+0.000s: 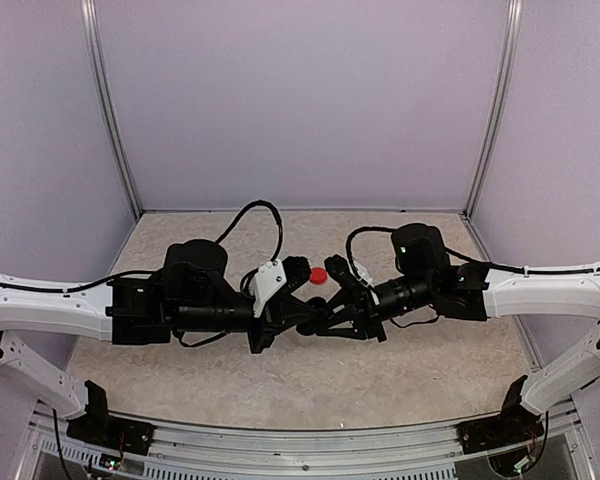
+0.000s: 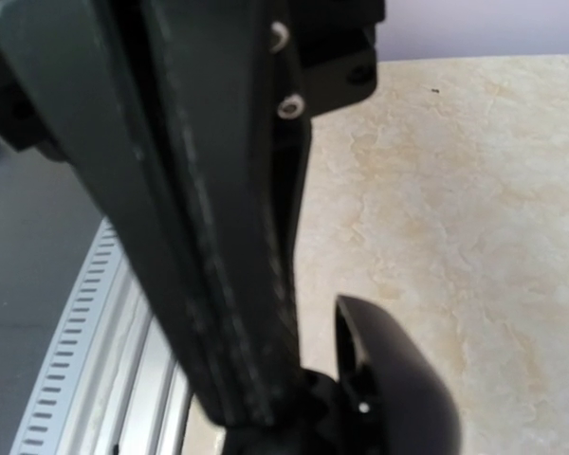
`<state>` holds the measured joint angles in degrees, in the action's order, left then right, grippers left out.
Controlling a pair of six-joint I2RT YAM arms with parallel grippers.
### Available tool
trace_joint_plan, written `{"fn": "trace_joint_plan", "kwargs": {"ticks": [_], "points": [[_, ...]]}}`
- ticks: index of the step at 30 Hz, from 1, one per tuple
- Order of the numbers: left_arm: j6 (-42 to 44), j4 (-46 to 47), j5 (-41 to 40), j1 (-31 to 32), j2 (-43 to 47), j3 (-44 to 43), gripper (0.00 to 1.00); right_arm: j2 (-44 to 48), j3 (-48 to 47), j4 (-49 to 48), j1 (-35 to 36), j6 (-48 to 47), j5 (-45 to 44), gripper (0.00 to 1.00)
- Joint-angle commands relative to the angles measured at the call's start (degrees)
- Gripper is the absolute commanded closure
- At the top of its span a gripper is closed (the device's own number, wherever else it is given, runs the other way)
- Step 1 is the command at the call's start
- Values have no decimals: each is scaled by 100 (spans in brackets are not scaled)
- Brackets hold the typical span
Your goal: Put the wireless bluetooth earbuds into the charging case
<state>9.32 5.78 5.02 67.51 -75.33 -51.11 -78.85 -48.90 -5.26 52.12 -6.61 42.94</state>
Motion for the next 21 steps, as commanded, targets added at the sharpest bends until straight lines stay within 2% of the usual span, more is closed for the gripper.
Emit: {"fn": "trace_joint_plan", "kwargs": {"ticks": [1, 4, 9, 12, 14, 16, 17, 21], "points": [[138, -330, 256, 43, -191, -238, 95, 161, -94, -293, 88, -22, -17, 100], [157, -295, 192, 28, -68, -229, 92, 159, -69, -307, 90, -5, -14, 100], [205, 94, 145, -3, 499, 31, 66, 159, -34, -318, 87, 24, -18, 100], [228, 325, 28, -17, 938, 209, 46, 159, -48, -318, 88, 37, -21, 100], [237, 539, -70, -27, 1295, 405, 30, 168, -61, -322, 83, 45, -14, 100], [220, 726, -254, -46, 1534, 639, 6, 168, -72, -314, 88, 37, -14, 100], [167, 817, -368, -63, 1610, 759, 2, 169, -95, -310, 87, 37, -14, 100], [-64, 1004, -486, -135, 1797, 1132, 1, 172, -156, -301, 83, 28, 46, 100]]}}
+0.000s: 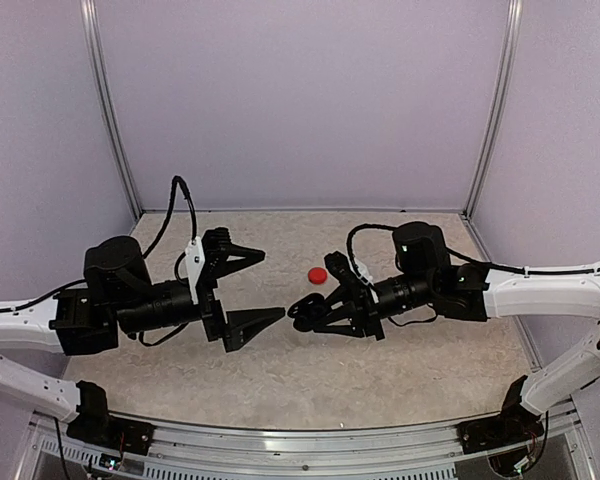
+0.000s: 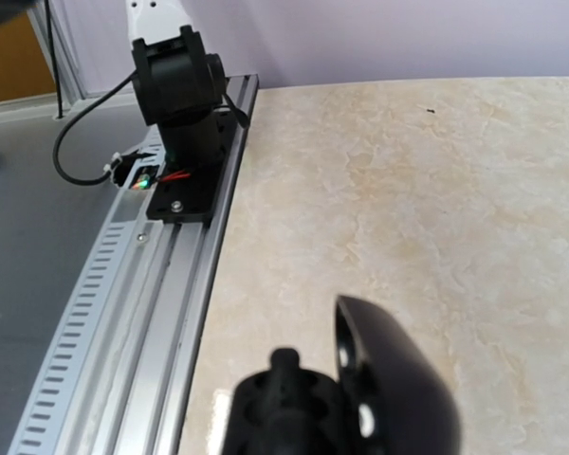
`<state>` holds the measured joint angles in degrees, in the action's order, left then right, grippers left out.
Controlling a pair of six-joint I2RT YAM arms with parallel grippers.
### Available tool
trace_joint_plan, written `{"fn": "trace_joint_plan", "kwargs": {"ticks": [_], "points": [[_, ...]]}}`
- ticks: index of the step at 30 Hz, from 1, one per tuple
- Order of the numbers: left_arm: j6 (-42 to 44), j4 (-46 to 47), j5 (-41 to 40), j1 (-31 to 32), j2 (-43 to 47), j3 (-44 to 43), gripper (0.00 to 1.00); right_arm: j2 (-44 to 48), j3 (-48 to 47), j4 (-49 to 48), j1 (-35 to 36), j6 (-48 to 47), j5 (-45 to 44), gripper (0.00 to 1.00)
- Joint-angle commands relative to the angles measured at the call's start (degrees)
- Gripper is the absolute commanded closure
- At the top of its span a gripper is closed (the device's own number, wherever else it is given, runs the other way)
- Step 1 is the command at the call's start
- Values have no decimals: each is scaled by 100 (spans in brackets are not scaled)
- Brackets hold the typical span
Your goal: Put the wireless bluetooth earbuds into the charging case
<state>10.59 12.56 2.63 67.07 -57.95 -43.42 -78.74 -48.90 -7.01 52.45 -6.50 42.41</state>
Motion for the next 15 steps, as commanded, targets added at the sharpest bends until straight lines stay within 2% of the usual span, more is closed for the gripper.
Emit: {"fn": "trace_joint_plan", "kwargs": {"ticks": [1, 15], "points": [[-209, 332, -248, -108, 39, 410, 1, 165, -177, -126, 54, 17, 112, 100], [-178, 484, 40, 17, -887, 224, 1, 228, -226, -188, 55, 123, 303, 100]]}}
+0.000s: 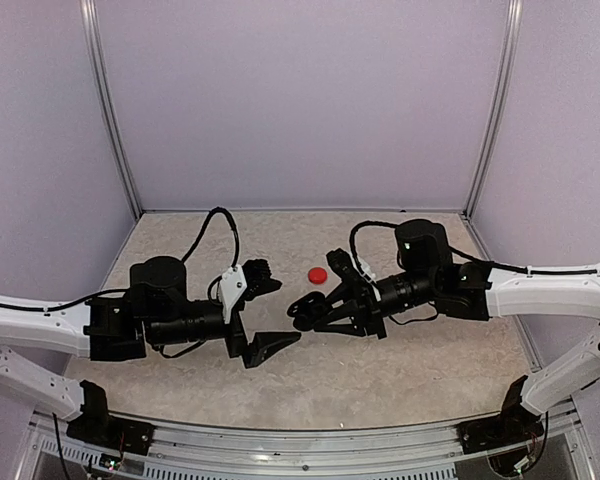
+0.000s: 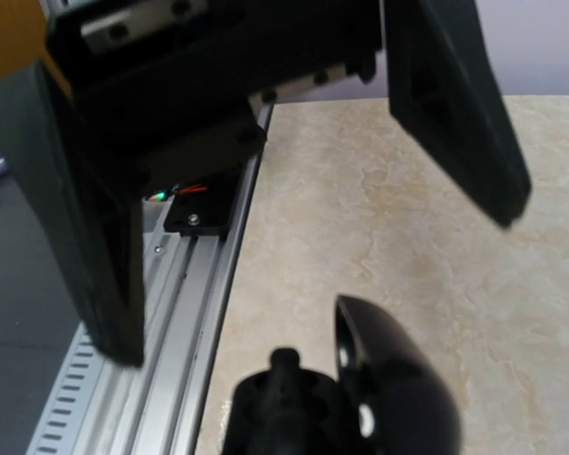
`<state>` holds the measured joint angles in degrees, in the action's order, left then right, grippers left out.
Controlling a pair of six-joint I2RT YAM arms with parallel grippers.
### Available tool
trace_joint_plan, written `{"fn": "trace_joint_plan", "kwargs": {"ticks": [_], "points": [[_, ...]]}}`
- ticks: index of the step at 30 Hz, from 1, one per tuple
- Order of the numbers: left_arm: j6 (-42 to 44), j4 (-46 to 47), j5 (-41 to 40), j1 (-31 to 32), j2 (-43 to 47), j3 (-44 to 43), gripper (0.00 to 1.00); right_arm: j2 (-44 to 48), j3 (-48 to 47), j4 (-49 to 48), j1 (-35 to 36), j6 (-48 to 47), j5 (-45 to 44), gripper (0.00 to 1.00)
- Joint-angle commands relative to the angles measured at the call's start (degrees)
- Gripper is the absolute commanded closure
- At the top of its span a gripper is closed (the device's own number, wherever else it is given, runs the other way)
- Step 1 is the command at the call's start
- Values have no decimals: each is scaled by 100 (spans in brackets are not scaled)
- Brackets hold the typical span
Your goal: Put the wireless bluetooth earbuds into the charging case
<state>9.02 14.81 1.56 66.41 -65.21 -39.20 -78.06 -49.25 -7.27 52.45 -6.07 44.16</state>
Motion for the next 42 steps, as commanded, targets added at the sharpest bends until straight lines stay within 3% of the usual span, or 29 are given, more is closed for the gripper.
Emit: {"fn": "trace_joint_plan", "kwargs": {"ticks": [1, 10, 29, 35, 42], "points": [[9, 259, 155, 125, -206, -227, 1, 174, -185, -161, 58, 76, 130, 100], [460, 172, 299, 525, -438, -373, 1, 251, -79, -241, 55, 108, 89, 100], [650, 269, 312, 698, -132, -207, 4, 230, -47, -258, 45, 123, 48, 100], [565, 782, -546, 694, -22, 42, 1, 167, 39, -436, -149, 395, 13, 100], [280, 1639, -1946, 430, 119, 404, 1, -298, 91, -668, -1011, 1478, 82, 100]]}}
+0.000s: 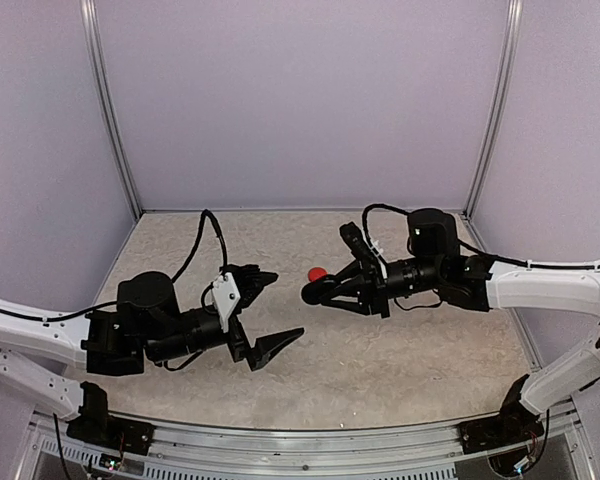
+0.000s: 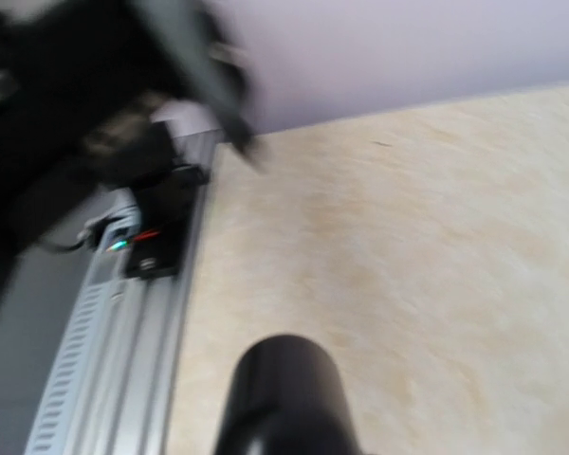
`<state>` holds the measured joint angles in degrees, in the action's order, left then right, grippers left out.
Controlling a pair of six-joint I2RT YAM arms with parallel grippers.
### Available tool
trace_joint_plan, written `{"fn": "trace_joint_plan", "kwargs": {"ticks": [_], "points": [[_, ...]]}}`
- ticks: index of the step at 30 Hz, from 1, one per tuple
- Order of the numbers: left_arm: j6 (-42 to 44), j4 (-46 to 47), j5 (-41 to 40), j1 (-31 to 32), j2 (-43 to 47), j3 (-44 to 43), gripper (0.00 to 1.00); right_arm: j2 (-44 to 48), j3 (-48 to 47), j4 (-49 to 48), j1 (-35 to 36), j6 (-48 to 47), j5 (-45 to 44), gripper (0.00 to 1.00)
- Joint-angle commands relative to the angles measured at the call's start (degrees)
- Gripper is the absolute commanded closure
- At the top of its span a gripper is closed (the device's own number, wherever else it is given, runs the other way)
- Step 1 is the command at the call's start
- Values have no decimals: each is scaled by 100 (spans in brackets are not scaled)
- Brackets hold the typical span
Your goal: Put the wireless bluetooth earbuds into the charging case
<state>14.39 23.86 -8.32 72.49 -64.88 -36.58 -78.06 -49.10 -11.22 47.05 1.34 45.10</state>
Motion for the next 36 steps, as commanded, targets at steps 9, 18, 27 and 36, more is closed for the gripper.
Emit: {"fn": "trace_joint_plan", "kwargs": {"ticks": [9, 18, 27, 36], "points": [[-746, 1426, -2057, -429, -69, 341, 1, -1310, 206, -900, -930, 2135, -179, 98], [-1065, 1734, -2397, -450, -318, 388, 1, -2733, -280, -1218, -1051, 3032, -335, 96], [-1167, 1825, -2407, -450, -385, 470, 1, -3793, -982, -1497, -1288, 3411, -421, 95], [-1238, 1858, -2509, -460, -337, 560, 1, -4424, -1471, -1682, -1361, 3946, -661, 91]]}}
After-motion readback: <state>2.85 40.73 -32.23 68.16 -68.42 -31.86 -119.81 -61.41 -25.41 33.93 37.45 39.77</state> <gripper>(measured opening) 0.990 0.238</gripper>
